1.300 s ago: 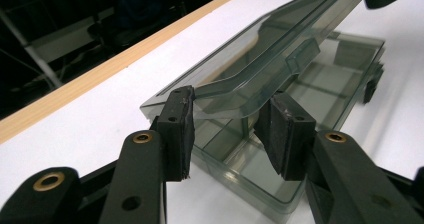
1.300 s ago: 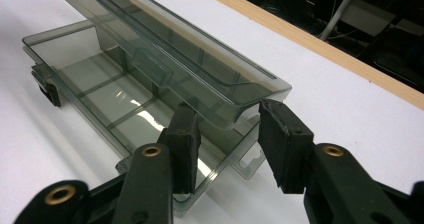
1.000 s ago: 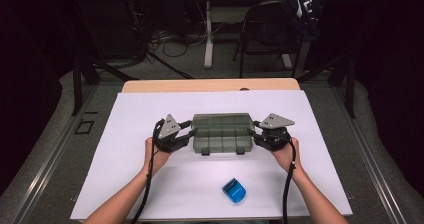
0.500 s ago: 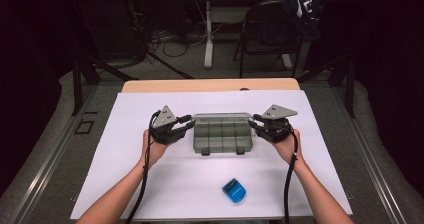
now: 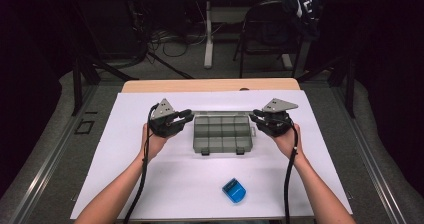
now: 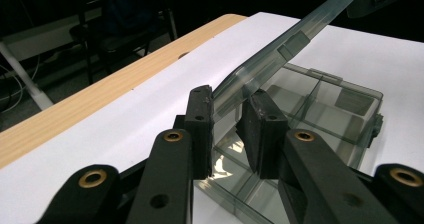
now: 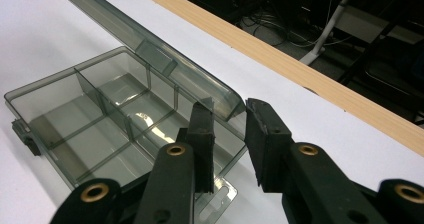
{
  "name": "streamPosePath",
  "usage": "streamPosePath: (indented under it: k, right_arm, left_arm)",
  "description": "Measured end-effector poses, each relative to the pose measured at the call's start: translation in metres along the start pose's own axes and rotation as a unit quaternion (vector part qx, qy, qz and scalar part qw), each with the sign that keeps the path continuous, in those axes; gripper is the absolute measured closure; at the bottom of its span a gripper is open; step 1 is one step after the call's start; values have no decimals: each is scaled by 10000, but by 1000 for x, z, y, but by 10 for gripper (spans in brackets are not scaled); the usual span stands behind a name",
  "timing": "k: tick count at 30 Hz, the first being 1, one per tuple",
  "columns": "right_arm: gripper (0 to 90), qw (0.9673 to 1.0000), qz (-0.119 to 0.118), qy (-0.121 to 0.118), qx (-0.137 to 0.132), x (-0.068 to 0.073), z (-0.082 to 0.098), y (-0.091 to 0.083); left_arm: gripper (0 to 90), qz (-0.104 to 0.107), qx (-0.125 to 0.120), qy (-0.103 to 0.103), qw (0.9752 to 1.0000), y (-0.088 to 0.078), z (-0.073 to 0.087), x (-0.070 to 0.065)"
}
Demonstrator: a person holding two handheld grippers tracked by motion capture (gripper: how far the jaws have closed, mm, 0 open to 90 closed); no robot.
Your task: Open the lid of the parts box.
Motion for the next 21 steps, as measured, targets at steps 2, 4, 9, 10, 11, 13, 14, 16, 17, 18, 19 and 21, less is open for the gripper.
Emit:
streamPosePath:
  k: [2,4,9,10,11,13,14,16,17,18,19,21]
  right_arm:
    - [742,10000,1,28,-11,-2,-2,1]
    - [746,10000,6,54,-11,-3,-3,1]
    - [753,10000,21,89,-19,-5,-6,3]
    - [756,9999,30,137,-44,-6,-7,4]
    - [756,9998,28,171,-45,-6,-8,4]
    - [757,9998,40,184,-59,-8,-9,5]
    - [755,9998,43,208,-58,-8,-10,6]
    - [753,9997,49,226,-62,-10,-12,8]
    - [754,9997,60,246,-68,-10,-12,10]
    - [753,9996,67,272,-61,-10,-13,11]
    - [752,9996,82,270,-60,-11,-14,12]
    - [751,9995,102,306,-60,-13,-15,14]
  left_arm:
    - [749,7,0,-22,10000,1,-1,1]
    - [751,-2,0,-66,10000,1,-3,3]
    - [759,-34,-11,-104,9999,4,-6,7]
    - [762,-59,3,-83,9999,5,-8,8]
    - [765,-78,6,-95,9999,5,-9,9]
    - [769,-90,-10,-131,9999,6,-10,11]
    - [770,-90,-10,-131,9999,6,-10,11]
    - [770,-112,-40,-169,9998,8,-11,13]
    - [770,-114,-60,-170,9998,9,-12,13]
    - [770,-122,-49,-160,9998,10,-12,14]
    - [769,-122,-49,-160,9998,10,-12,14]
    - [769,-141,-71,-195,9997,11,-13,15]
Point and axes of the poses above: each handheld gripper's, and its own axes: y roughly forward along the jaws, z roughly out of its underside, x roughly to its left, the point moved 2 cm from there along y, roughly forward along the jaws, and after that the axes turned 1 degree about y, right-handed, at the moved point
